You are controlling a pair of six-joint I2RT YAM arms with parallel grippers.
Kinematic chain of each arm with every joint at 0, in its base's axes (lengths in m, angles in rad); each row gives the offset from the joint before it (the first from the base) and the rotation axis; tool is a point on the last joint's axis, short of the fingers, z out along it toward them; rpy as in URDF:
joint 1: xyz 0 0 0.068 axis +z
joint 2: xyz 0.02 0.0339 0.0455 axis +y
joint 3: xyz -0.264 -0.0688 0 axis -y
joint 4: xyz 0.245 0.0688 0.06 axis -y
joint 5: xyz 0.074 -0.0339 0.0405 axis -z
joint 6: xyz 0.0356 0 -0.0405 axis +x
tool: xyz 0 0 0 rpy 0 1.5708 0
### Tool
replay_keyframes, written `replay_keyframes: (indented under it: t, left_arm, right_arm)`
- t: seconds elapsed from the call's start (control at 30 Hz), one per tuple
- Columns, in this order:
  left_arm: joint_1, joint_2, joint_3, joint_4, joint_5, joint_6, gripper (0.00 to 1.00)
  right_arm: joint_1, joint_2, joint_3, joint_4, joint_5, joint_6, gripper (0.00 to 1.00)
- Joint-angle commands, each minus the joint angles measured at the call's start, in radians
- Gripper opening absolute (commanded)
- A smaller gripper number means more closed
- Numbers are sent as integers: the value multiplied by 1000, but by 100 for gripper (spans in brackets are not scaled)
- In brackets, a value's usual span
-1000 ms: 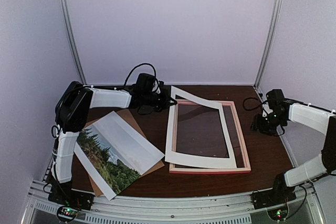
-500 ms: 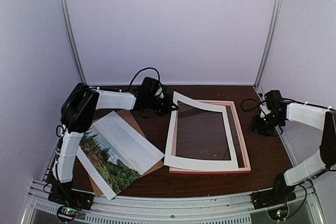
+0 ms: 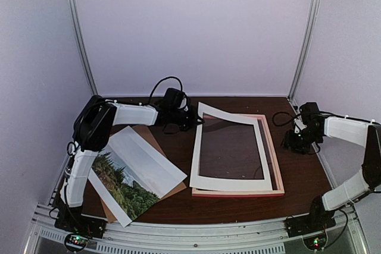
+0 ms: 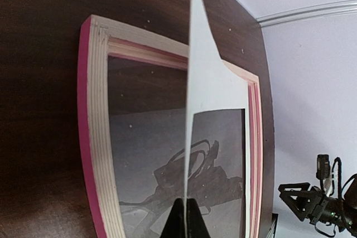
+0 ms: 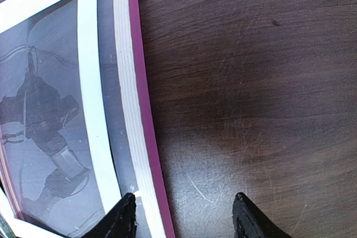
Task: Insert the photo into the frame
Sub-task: Place the mat board on the glass panel.
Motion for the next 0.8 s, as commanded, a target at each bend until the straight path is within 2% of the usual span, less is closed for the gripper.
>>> replay_keyframes:
  t: [0.0,0.17,0.43,0.77]
  left_arm:
    - [-9,48,55,71,-35,-35,0]
    - [-18,86,119,43,-24,-32,0]
    - [-33,105,127,44,-30,-44,0]
    - [-36,98,128,21,-4,-35,9]
  right_arm:
    - [-3,12,-1,22,-7,-10,59]
    - [-3,19,2,23,-8,-12,59]
    - [-3,38,3,37,-17,-10,59]
    - [-4,41,0,43,-19,-10,60]
